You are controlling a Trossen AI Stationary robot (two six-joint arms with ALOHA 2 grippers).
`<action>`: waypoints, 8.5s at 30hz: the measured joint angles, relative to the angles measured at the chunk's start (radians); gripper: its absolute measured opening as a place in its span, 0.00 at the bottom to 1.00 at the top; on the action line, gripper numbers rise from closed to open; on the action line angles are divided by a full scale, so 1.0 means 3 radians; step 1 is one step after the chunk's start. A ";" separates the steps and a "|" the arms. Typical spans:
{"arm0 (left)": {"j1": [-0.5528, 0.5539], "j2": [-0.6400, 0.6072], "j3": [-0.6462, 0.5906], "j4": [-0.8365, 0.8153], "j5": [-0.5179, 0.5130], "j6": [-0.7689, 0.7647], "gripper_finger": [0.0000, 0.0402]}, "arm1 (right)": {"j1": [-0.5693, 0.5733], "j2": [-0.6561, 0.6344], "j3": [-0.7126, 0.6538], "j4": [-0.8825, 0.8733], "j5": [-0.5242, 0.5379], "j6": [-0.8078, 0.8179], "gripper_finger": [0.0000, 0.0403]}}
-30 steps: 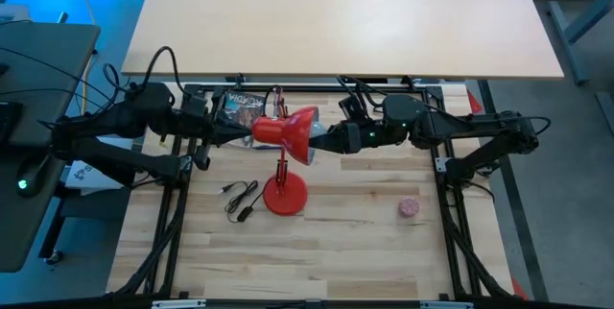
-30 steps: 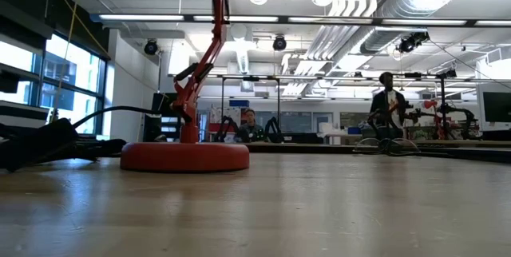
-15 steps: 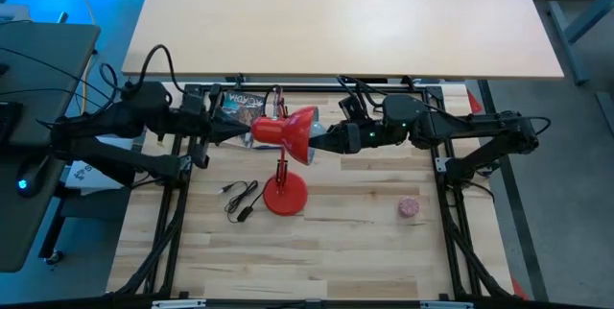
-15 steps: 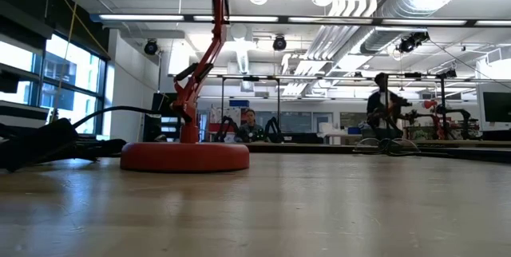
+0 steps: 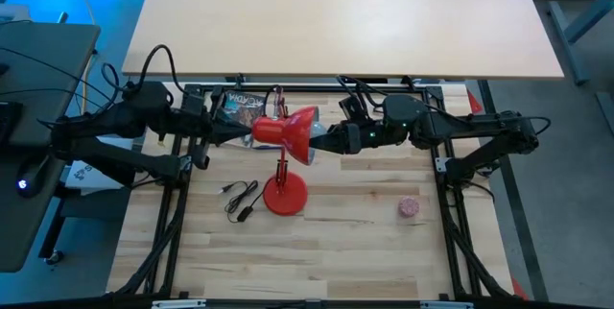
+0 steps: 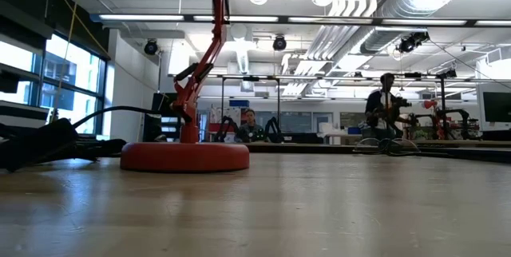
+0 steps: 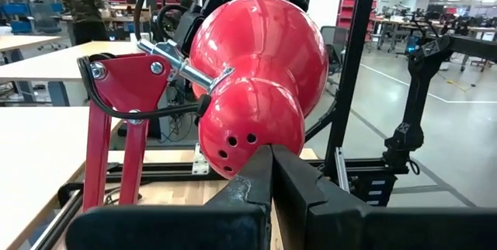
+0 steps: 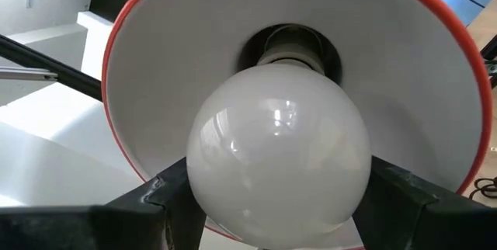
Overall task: Screw lightbulb
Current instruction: Insert the lightbulb on the lamp
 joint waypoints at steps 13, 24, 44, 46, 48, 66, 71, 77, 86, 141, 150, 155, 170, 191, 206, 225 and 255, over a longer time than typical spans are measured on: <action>0.0003 0.0069 0.0000 0.0019 0.0043 0.0001 0.00 | 0.0001 -0.0005 0.0000 0.0009 0.0064 0.0437 0.61; 0.0002 0.0070 0.0000 0.0018 -0.0076 0.0134 0.00 | 0.0000 -0.0005 0.0004 0.0004 0.0161 0.0869 0.61; 0.0000 0.0071 0.0000 0.0000 -0.0102 0.0566 0.00 | 0.0000 -0.0005 0.0008 -0.0077 0.0207 0.1881 0.61; 0.0000 0.0071 0.0000 -0.0008 -0.0101 0.0624 0.00 | 0.0000 -0.0005 0.0008 -0.0090 0.0210 0.2028 0.61; 0.0000 0.0071 0.0000 -0.0024 -0.0101 0.0659 0.00 | 0.0000 -0.0005 0.0008 -0.0104 0.0210 0.2202 0.61; 0.0000 0.0070 -0.0003 -0.0031 -0.0111 0.0673 0.00 | -0.0004 0.0000 0.0001 -0.0062 0.0239 0.2677 0.61; 0.0000 0.0070 -0.0003 -0.0027 -0.0110 0.0647 0.00 | -0.0003 0.0000 0.0001 -0.0054 0.0239 0.2663 0.61; 0.0000 0.0070 -0.0003 -0.0021 -0.0111 0.0612 0.00 | -0.0010 0.0000 0.0001 -0.0052 0.0235 0.2675 0.61; 0.0001 0.0070 -0.0003 -0.0017 -0.0111 0.0583 0.00 | -0.0018 0.0000 0.0001 -0.0052 0.0232 0.2492 0.61; 0.0002 0.0029 0.0000 0.0008 -0.0277 0.0585 0.00 | -0.0022 -0.0578 0.0001 -0.0973 0.0079 0.1906 0.88; 0.0003 0.0029 0.0000 0.0008 -0.0326 0.0525 0.00 | -0.0001 -0.0766 0.0001 -0.1066 0.0084 0.0760 0.88; 0.0003 0.0029 0.0000 0.0008 -0.0404 0.0524 0.00 | -0.0001 -0.0876 0.0001 -0.1317 0.0135 0.0048 0.88; 0.0003 0.0007 -0.0001 -0.0013 -0.0576 0.0585 0.00 | -0.0005 -0.1019 0.0003 -0.3332 0.0711 -0.0156 0.88; 0.0003 -0.0133 -0.0004 -0.0069 -0.0578 0.0701 0.00 | 0.0054 -0.1003 0.0003 -0.4260 0.0633 -0.0881 0.88; 0.0004 -0.0360 -0.0003 -0.0166 -0.0837 0.0762 0.00 | 0.0051 -0.0981 -0.1259 -0.5059 0.0249 0.0784 0.88; 0.0005 -0.0352 -0.0003 -0.0296 -0.0826 0.0445 0.00 | -0.0930 -0.0913 -0.2480 -0.3461 0.1111 0.1040 0.88; 0.0004 -0.0354 0.0000 -0.0284 -0.0795 0.0435 0.00 | -0.0992 -0.0435 -0.2488 -0.3387 0.0420 0.1355 0.88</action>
